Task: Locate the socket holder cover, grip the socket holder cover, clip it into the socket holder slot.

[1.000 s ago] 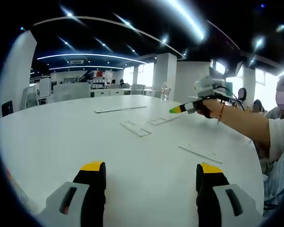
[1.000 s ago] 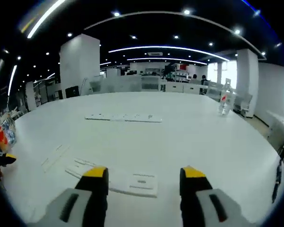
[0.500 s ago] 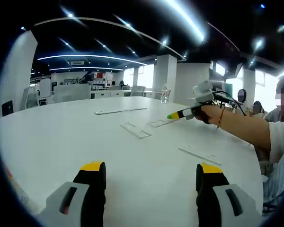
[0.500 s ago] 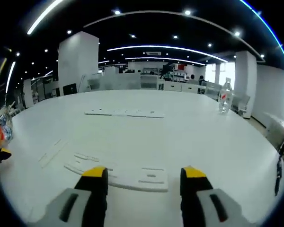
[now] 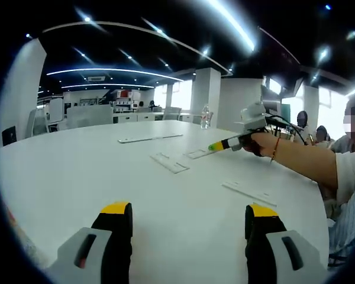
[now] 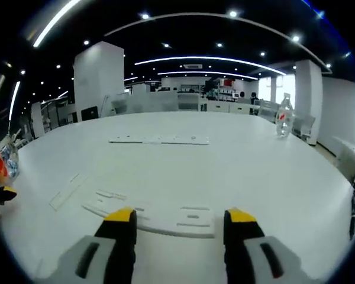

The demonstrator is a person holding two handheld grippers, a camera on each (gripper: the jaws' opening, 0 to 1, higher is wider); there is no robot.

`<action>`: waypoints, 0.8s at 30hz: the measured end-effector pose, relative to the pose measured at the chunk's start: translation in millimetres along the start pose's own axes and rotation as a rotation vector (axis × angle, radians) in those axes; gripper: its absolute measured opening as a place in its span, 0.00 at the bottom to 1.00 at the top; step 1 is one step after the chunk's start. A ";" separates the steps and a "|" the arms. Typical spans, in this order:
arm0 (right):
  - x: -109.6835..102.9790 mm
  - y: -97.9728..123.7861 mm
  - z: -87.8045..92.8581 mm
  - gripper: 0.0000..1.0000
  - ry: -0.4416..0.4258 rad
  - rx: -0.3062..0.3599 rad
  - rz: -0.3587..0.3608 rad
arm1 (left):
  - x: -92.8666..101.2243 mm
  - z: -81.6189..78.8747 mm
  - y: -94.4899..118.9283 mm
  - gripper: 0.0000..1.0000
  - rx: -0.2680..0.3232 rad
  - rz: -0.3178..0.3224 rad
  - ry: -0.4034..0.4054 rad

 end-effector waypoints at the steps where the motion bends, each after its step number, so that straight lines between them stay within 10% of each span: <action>1: -0.5 -0.2 -0.1 0.58 -0.001 0.000 -0.003 | 0.0 -0.1 0.0 0.78 0.000 0.000 0.001; 24: -3.0 -3.3 1.0 0.54 -0.013 0.002 -0.049 | -1.8 1.1 0.1 0.77 -0.003 -0.007 0.004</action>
Point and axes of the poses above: the point that each gripper's makers call its tool centre point, and the gripper's own axes: y roughly backward along the fingers, x roughly to its right, z roughly out of its underside, the point moved 3 cm from there along y, roughly backward along the fingers, and after that the axes turned 6 degrees about -x, right-handed, at the moved point
